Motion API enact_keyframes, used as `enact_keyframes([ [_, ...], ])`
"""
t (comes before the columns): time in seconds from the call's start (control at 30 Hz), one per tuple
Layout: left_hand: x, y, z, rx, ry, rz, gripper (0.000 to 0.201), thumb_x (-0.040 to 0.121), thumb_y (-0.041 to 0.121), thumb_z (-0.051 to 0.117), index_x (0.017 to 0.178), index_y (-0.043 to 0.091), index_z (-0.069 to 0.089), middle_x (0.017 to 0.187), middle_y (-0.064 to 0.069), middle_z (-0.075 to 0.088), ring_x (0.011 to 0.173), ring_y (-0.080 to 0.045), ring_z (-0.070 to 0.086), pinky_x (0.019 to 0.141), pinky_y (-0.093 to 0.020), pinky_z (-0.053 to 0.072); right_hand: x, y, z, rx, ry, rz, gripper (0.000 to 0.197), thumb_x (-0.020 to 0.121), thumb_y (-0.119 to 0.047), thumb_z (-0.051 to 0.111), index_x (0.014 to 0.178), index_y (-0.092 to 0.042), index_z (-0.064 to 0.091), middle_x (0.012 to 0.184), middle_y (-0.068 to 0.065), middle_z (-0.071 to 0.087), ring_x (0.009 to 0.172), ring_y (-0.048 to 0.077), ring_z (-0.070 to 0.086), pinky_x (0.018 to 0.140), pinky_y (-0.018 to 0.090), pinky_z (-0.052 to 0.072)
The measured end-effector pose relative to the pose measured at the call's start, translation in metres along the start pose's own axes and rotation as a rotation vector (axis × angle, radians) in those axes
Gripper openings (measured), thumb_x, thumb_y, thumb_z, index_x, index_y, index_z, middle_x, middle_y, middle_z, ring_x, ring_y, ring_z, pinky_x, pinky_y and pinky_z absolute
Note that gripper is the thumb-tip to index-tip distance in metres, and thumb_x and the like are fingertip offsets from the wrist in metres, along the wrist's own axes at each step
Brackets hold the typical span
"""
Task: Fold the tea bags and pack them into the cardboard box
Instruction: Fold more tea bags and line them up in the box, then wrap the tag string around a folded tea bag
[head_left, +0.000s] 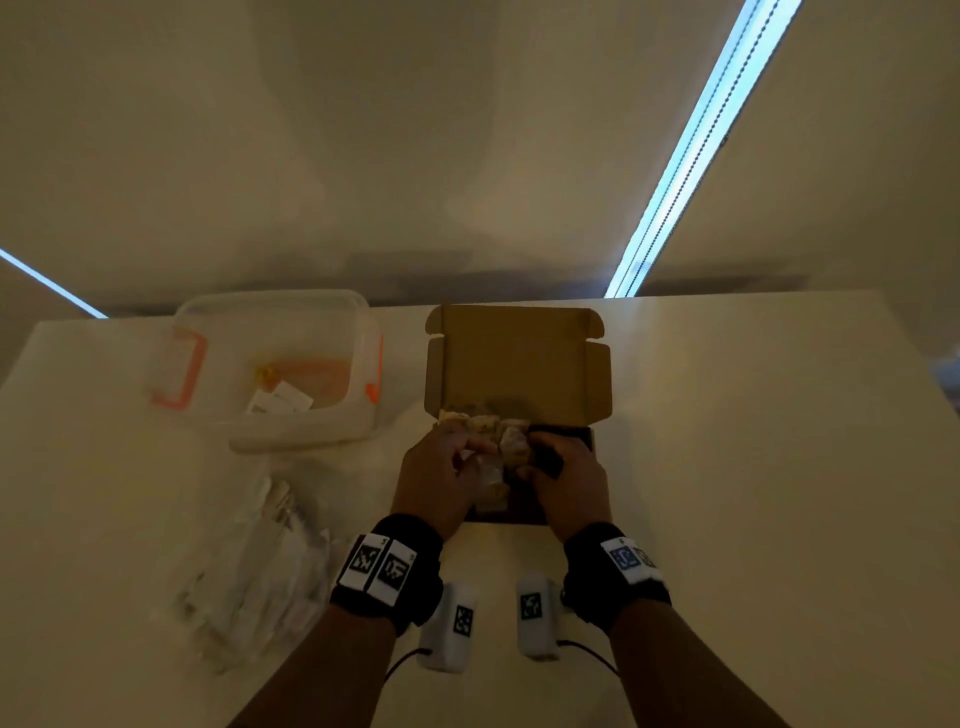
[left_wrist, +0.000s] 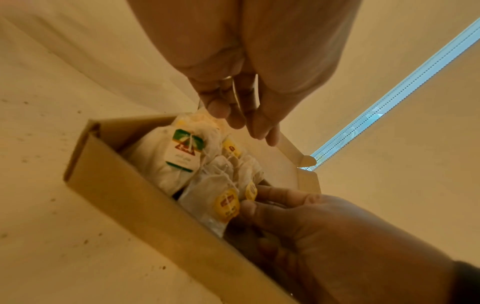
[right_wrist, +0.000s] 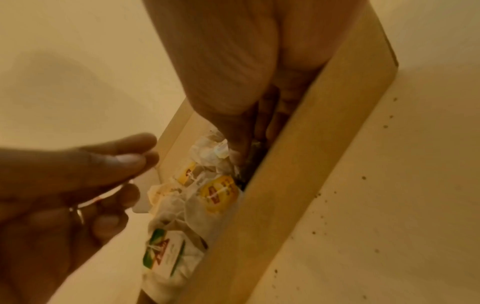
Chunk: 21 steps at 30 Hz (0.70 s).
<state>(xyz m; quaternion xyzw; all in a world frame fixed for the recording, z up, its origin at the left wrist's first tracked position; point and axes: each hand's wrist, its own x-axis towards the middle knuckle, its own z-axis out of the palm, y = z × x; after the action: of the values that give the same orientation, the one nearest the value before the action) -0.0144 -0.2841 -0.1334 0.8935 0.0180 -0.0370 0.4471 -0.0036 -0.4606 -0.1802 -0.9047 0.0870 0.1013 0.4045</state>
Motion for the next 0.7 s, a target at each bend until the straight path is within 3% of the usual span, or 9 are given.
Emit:
enact_keyframes([
  [0.17, -0.022, -0.006, -0.026, 0.089, 0.081, 0.053, 0.02, 0.086, 0.005, 0.074, 0.095, 0.023, 0.075, 0.101, 0.009, 0.066, 0.082, 0.01, 0.053, 0.071, -0.004, 0.038, -0.03, -0.02, -0.011, 0.119, 0.169, -0.07, 0.021, 0.091, -0.015, 0.067, 0.111, -0.021, 0.069, 0.115, -0.001, 0.06, 0.1, 0.016, 0.061, 0.085, 0.024, 0.048],
  [0.23, -0.041, -0.017, -0.04, 0.179, 0.096, 0.036, 0.023, 0.083, 0.006, 0.076, 0.097, 0.025, 0.073, 0.105, 0.007, 0.062, 0.088, 0.001, 0.053, 0.079, -0.017, 0.044, -0.047, -0.036, -0.009, 0.174, 0.19, -0.144, 0.018, 0.093, -0.012, 0.065, 0.108, -0.022, 0.069, 0.111, -0.006, 0.059, 0.095, 0.008, 0.059, 0.083, 0.015, 0.049],
  [0.3, -0.065, -0.033, -0.056, 0.298, 0.13, -0.059, 0.025, 0.08, 0.011, 0.079, 0.095, 0.028, 0.07, 0.11, 0.004, 0.056, 0.101, -0.019, 0.057, 0.087, -0.037, 0.048, -0.065, -0.051, -0.003, 0.232, 0.13, -0.207, 0.017, 0.096, -0.013, 0.063, 0.109, -0.023, 0.068, 0.108, -0.011, 0.058, 0.094, -0.001, 0.058, 0.08, 0.004, 0.045],
  [0.4, -0.103, -0.059, -0.076, 0.461, 0.153, -0.243, 0.03, 0.07, 0.021, 0.089, 0.092, 0.029, 0.071, 0.121, -0.003, 0.053, 0.104, -0.036, 0.057, 0.086, -0.046, 0.046, -0.084, -0.06, 0.022, 0.194, -0.092, -0.259, 0.015, 0.097, -0.018, 0.062, 0.106, -0.028, 0.068, 0.104, -0.016, 0.061, 0.095, -0.002, 0.057, 0.078, 0.006, 0.044],
  [0.5, -0.125, -0.072, -0.088, 0.444, 0.064, -0.365, 0.039, 0.07, 0.036, 0.09, 0.103, 0.034, 0.07, 0.139, -0.004, 0.046, 0.118, -0.04, 0.052, 0.093, -0.048, 0.045, -0.092, -0.058, 0.052, 0.139, -0.231, -0.225, 0.016, 0.096, -0.018, 0.061, 0.103, -0.029, 0.07, 0.102, -0.012, 0.066, 0.089, 0.002, 0.058, 0.075, 0.011, 0.043],
  [0.6, -0.139, -0.072, -0.103, 0.349, -0.067, -0.411, 0.073, 0.066, 0.055, 0.088, 0.129, 0.041, 0.055, 0.153, 0.006, 0.026, 0.134, -0.029, 0.036, 0.104, -0.04, 0.038, -0.1, -0.064, 0.069, 0.113, -0.298, -0.22, 0.014, 0.098, -0.02, 0.061, 0.101, -0.028, 0.071, 0.099, -0.013, 0.068, 0.086, 0.003, 0.06, 0.072, 0.008, 0.043],
  [0.67, -0.149, -0.072, -0.114, 0.3, -0.137, -0.395, 0.095, 0.063, 0.055, 0.091, 0.143, 0.04, 0.043, 0.156, 0.009, 0.018, 0.132, -0.024, 0.036, 0.102, -0.037, 0.042, -0.111, -0.071, 0.075, 0.117, -0.319, -0.27, 0.012, 0.098, -0.022, 0.061, 0.101, -0.028, 0.072, 0.097, -0.014, 0.069, 0.086, 0.003, 0.061, 0.071, 0.005, 0.042],
  [0.7, -0.155, -0.074, -0.12, 0.275, -0.153, -0.358, 0.095, 0.066, 0.048, 0.091, 0.145, 0.039, 0.04, 0.156, 0.009, 0.018, 0.126, -0.02, 0.043, 0.096, -0.031, 0.045, -0.118, -0.074, 0.077, 0.127, -0.326, -0.294, 0.011, 0.097, -0.025, 0.062, 0.101, -0.028, 0.071, 0.094, -0.014, 0.07, 0.085, 0.003, 0.061, 0.07, 0.006, 0.042],
])
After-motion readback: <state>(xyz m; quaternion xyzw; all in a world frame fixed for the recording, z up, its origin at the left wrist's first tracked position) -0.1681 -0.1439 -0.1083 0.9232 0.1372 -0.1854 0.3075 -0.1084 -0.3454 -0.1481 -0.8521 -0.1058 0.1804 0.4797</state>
